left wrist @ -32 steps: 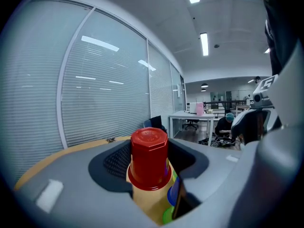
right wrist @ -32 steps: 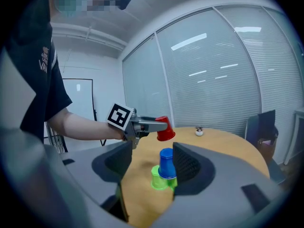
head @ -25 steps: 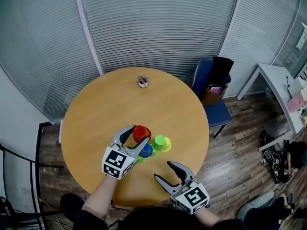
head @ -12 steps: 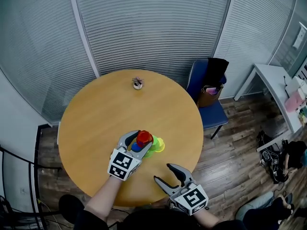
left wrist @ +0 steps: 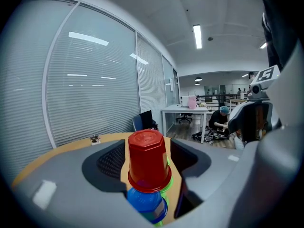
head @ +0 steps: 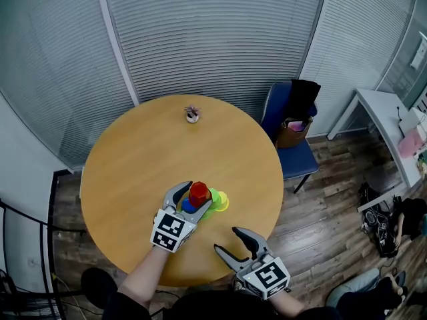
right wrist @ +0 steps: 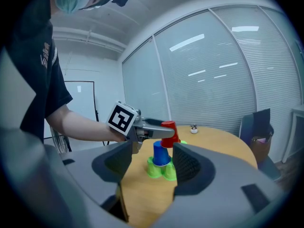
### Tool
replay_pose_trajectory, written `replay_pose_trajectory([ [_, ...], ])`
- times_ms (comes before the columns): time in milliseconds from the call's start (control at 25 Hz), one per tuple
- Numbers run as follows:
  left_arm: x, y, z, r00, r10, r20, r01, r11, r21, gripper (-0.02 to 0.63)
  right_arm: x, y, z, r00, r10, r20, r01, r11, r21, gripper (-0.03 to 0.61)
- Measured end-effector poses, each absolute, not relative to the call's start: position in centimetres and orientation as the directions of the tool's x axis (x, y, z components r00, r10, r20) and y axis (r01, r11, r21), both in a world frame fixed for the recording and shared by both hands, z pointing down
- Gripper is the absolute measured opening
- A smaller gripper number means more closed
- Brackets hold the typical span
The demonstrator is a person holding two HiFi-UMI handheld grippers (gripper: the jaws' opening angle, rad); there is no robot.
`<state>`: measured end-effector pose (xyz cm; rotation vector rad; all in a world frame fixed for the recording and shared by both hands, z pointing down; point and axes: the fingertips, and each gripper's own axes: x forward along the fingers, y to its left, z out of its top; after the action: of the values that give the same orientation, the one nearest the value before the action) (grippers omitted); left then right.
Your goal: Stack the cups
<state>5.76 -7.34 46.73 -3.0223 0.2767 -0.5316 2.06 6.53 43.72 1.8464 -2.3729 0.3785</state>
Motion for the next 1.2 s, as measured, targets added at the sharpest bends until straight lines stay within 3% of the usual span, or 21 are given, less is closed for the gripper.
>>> replay_pose_trajectory([
  [920, -2.2, -0.7, 42.4, 0.874, -0.453, 0.178, -0.453, -0.890, -0.043, 0.298, 1.3, 9.7, 42.0, -0.393, -0.904, 0.171, -0.919, 0.378, -0.114, 0.272],
  [1200, -3.7, 4.0, 41.5, 0.855, -0.490, 0.167, -0.493, -0.870, -0.030, 0.276, 1.0, 11.9, 41.6, -0.431, -0.885, 0.173, -0.902, 0.424, -0.082, 0.221],
])
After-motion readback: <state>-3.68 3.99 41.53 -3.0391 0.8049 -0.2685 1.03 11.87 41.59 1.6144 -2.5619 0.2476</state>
